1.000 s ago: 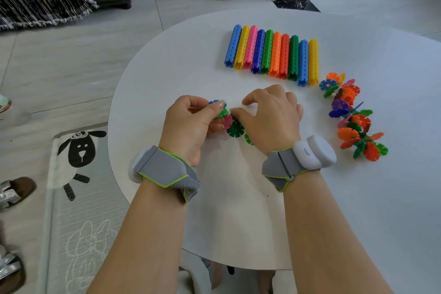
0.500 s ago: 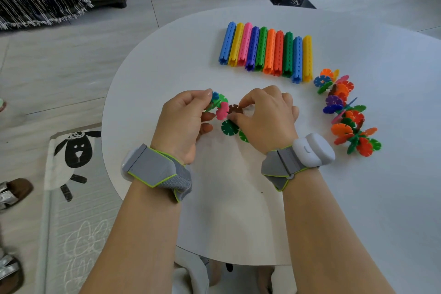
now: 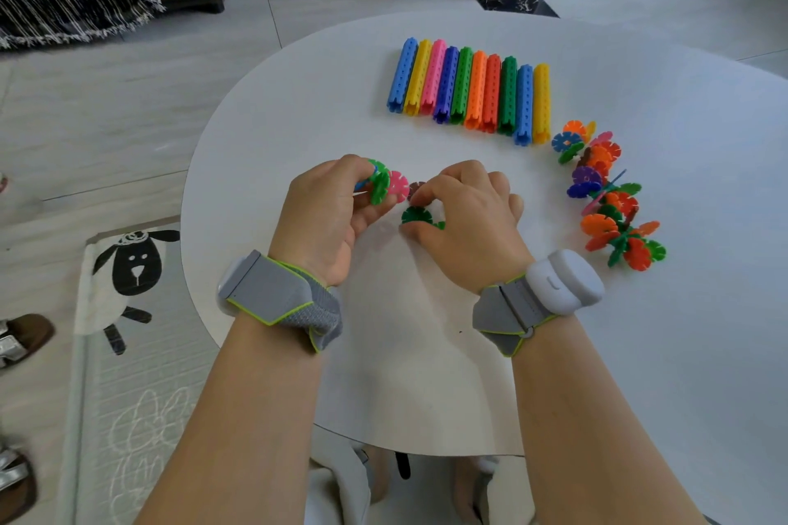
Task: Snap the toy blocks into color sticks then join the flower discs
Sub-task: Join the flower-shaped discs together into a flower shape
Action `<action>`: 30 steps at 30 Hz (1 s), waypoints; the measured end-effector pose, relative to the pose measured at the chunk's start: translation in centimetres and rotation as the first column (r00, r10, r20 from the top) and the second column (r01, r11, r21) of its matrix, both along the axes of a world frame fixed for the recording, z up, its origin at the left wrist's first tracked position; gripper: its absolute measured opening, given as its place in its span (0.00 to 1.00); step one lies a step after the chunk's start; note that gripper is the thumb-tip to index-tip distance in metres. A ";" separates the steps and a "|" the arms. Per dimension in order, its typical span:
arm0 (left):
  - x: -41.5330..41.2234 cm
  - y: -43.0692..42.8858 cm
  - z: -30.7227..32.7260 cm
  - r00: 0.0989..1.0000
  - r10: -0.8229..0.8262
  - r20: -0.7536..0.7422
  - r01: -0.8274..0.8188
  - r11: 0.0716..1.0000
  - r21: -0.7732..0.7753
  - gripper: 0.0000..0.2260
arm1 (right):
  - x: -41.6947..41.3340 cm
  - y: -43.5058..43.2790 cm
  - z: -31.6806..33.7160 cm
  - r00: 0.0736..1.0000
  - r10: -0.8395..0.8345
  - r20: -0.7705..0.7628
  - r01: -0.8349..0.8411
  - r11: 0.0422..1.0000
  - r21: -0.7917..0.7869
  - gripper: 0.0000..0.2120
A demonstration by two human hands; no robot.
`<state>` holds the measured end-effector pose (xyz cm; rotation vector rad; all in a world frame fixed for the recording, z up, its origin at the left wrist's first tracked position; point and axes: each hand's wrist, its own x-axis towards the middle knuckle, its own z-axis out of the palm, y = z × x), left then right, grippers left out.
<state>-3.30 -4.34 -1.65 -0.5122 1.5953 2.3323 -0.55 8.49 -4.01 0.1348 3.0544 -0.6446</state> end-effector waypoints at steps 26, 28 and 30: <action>0.0 0.6 -0.5 0.997 -0.067 -0.042 0.062 0.991 -0.120 0.04 | 1.4 0.4 0.8 0.974 -0.204 -0.100 0.055 0.639 -0.767 0.10; -0.2 0.6 -1.0 0.998 -0.040 -0.039 0.034 0.988 -0.153 0.07 | 1.5 0.4 0.6 0.969 -0.215 -0.119 0.056 0.664 -0.746 0.11; -0.4 0.6 -1.4 0.999 -0.020 -0.028 0.014 0.983 -0.184 0.09 | 1.6 0.5 0.5 0.964 -0.233 -0.124 0.069 0.677 -0.732 0.12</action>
